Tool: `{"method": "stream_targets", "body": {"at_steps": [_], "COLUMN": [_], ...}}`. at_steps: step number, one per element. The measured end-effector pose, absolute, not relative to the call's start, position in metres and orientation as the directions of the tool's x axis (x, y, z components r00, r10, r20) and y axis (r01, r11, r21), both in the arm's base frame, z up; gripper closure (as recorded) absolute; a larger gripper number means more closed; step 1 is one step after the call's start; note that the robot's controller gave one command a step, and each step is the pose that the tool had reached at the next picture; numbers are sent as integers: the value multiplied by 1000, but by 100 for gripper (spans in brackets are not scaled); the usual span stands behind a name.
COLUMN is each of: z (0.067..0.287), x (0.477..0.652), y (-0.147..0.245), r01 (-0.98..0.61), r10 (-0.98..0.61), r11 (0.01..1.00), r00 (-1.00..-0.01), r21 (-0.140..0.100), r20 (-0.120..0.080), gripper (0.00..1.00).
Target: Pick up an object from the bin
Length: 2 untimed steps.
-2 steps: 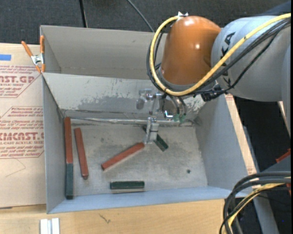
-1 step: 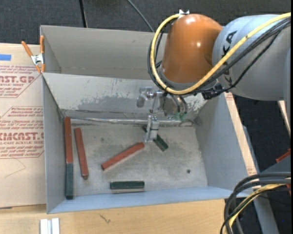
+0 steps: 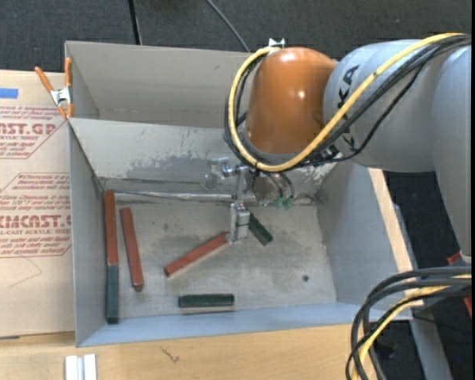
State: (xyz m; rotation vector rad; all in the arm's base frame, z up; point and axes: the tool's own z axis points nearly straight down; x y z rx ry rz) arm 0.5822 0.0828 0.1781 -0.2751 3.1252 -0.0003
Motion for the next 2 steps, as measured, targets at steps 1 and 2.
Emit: {"method": "stream_targets", "body": {"at_steps": [1, 2], "z": [157, 114], "x": [581, 573], "y": [103, 96], "r01": [-431, -443], "r10": [-431, -443], "r11": [902, 897], "r00": [-902, -897], "r21": [0, 2], "r20": [-2, -1], "gripper": [0, 0]}}
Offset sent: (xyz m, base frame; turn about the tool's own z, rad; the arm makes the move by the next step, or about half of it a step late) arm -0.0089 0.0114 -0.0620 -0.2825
